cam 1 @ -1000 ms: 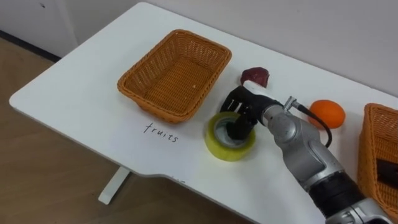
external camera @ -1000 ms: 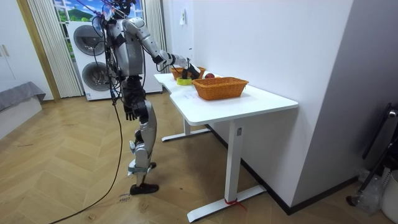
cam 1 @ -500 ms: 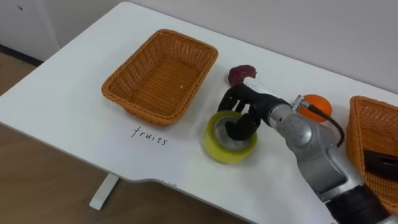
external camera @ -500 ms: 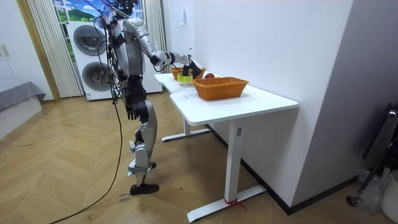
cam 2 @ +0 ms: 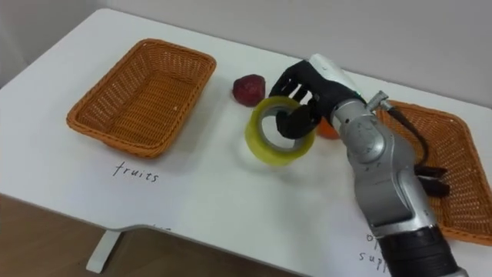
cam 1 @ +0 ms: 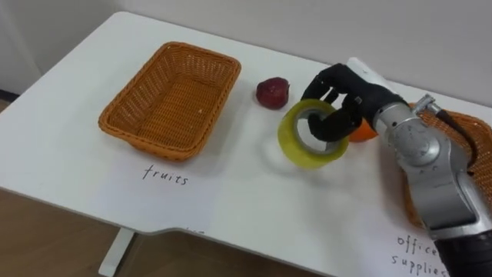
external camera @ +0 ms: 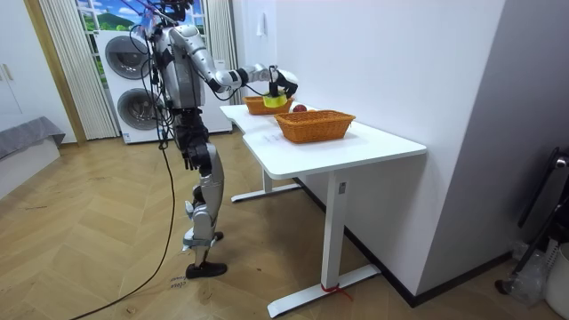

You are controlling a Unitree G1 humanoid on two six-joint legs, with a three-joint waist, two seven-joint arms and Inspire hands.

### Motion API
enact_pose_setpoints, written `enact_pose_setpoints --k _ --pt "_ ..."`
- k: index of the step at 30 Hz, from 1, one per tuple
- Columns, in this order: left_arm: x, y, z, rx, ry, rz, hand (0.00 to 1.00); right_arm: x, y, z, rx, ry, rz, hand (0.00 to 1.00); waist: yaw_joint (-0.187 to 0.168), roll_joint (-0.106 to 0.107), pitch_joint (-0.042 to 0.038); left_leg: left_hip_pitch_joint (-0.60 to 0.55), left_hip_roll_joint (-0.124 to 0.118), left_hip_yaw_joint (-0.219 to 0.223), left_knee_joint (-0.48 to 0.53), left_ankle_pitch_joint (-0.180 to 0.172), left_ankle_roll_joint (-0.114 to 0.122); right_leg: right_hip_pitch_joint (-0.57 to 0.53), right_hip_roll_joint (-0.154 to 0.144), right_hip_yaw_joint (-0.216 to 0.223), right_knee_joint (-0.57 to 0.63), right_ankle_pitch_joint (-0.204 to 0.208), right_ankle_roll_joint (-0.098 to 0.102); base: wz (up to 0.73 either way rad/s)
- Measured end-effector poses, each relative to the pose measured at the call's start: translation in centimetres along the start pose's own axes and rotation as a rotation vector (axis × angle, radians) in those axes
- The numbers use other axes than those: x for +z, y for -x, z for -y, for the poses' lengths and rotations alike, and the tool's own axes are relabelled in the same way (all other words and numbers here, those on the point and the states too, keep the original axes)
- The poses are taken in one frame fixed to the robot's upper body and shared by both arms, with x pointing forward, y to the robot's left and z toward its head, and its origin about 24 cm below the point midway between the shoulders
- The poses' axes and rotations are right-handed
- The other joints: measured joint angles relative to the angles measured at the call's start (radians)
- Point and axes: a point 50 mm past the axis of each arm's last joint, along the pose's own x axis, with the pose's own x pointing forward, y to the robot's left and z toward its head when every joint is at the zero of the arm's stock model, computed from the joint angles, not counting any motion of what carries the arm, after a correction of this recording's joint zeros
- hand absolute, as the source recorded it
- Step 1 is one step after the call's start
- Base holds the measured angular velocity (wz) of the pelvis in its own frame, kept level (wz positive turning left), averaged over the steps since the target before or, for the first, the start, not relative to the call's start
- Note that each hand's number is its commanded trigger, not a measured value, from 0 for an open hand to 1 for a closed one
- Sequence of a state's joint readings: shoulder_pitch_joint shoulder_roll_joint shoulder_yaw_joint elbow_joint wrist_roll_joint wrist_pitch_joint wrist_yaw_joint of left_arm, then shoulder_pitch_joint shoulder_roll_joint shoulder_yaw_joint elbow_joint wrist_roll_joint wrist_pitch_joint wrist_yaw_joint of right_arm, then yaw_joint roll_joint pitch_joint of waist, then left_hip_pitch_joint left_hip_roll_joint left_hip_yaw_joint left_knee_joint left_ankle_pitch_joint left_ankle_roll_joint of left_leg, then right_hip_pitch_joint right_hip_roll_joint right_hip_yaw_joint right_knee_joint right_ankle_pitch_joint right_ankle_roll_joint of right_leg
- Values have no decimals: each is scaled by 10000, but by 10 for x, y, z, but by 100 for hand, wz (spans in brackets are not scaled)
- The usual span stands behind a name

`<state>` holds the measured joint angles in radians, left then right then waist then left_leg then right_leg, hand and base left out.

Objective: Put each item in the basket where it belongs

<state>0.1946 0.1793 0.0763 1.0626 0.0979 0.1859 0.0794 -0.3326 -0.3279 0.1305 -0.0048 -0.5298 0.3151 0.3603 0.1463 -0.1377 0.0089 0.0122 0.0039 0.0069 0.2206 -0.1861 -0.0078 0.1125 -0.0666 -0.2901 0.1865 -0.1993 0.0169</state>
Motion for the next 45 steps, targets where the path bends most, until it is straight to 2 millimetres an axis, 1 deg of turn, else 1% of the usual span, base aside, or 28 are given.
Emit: enact_pose_setpoints --k 6,10,16,22,26,27,32,34,37,41,42,45 --pt "-3 0 0 30 1 -46 0 -2 1 4 -150 -146 -50 100 -70 -36 -28 17 9 67 16 0 0 -6 5 91 0 0 0 -3" --pt "-7 1 -1 60 30 -169 0 -10 4 18 -740 -449 -292 100 -77 -42 -35 15 7 69 10 -1 1 1 4 120 -2 0 0 0" --pt "-14 1 0 -1 149 -359 0 -19 9 33 -1605 -895 -513 100 -300 -22 -32 2 5 71 -5 -1 1 1 2 121 1 0 0 0" --pt "-13 1 -2 52 406 -308 0 -27 14 46 -2328 -1058 -682 100 -372 -16 -30 9 17 162 -16 0 2 -62 -2 144 8 0 0 -4" --pt "-14 1 -5 58 638 -314 0 -32 14 50 -2328 -906 -749 100 -586 -52 -55 1 16 162 -111 3 8 -78 -5 152 8 0 0 0" --pt "-14 1 -5 26 727 -330 0 -37 14 50 -2275 -921 -885 100 -632 -59 -59 25 14 169 -146 6 12 -71 -5 179 6 0 0 -4" --pt "-18 1 -8 13 868 -417 0 -56 16 53 -2338 -2091 -1311 100 -885 -116 -79 177 8 219 -159 16 24 5 3 426 3 0 1 -2" --pt "-18 1 -10 69 947 -417 0 -62 17 55 -2542 -2421 -1475 100 -943 -150 -83 174 8 236 -159 15 24 -13 3 449 4 0 1 -3" --pt "-17 1 -11 95 947 -353 0 -72 19 54 -2539 -2387 -1871 100 -987 -179 -103 175 11 247 -157 15 24 -20 6 472 6 0 1 0" --pt "-17 1 -11 104 942 -365 0 -78 21 50 -2420 -2514 -2062 100 -1068 -187 -109 175 35 326 -144 14 22 -62 26 577 10 0 0 -7" --pt "-17 1 -11 111 936 -362 0 -83 21 49 -2326 -2675 -2207 100 -1072 -193 -112 174 34 337 -144 14 22 -73 24 586 17 1 0 -4" --pt "-18 1 -12 135 920 -388 0 -90 22 50 -2445 -2962 -2370 100 -1091 -211 -120 175 34 363 -149 14 22 -84 25 600 23 1 0 -1"
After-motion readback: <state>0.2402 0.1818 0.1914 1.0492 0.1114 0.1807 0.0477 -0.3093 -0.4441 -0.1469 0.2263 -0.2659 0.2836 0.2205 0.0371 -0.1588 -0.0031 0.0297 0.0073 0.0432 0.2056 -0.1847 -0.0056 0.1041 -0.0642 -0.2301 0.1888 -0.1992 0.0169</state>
